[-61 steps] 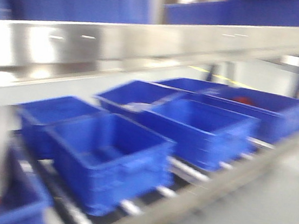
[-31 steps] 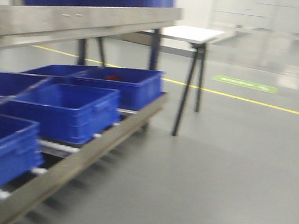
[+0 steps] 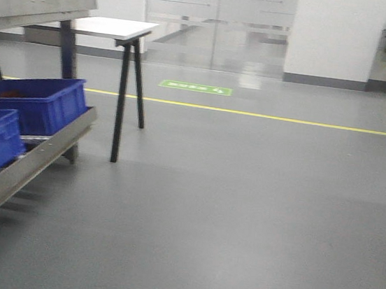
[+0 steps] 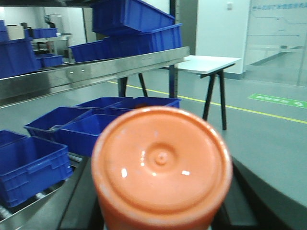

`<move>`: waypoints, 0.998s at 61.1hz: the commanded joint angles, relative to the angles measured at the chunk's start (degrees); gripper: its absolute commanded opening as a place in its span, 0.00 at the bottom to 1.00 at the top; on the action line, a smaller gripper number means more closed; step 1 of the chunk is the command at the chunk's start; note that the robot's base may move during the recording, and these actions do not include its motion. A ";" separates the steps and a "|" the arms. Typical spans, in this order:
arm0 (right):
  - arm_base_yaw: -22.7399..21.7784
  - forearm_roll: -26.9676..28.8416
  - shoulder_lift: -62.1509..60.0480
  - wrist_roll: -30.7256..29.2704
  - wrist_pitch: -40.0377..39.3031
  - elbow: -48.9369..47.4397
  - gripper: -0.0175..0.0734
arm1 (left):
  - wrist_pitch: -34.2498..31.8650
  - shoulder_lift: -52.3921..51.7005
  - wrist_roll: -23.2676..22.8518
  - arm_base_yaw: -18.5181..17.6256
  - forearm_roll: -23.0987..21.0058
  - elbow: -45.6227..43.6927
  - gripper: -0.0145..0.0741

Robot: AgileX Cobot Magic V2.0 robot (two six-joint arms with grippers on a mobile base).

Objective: Grab orange capacitor from left shelf to right conveyor

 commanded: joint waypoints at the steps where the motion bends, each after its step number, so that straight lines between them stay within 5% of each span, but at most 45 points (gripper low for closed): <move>1: -0.71 -0.63 0.85 -0.58 -5.40 -1.81 0.26 | -4.84 0.58 0.00 0.14 -0.31 -0.45 0.05; 61: -0.77 -0.63 0.85 -0.58 -5.40 -1.81 0.26 | -4.84 0.58 0.00 0.14 -0.31 -0.45 0.05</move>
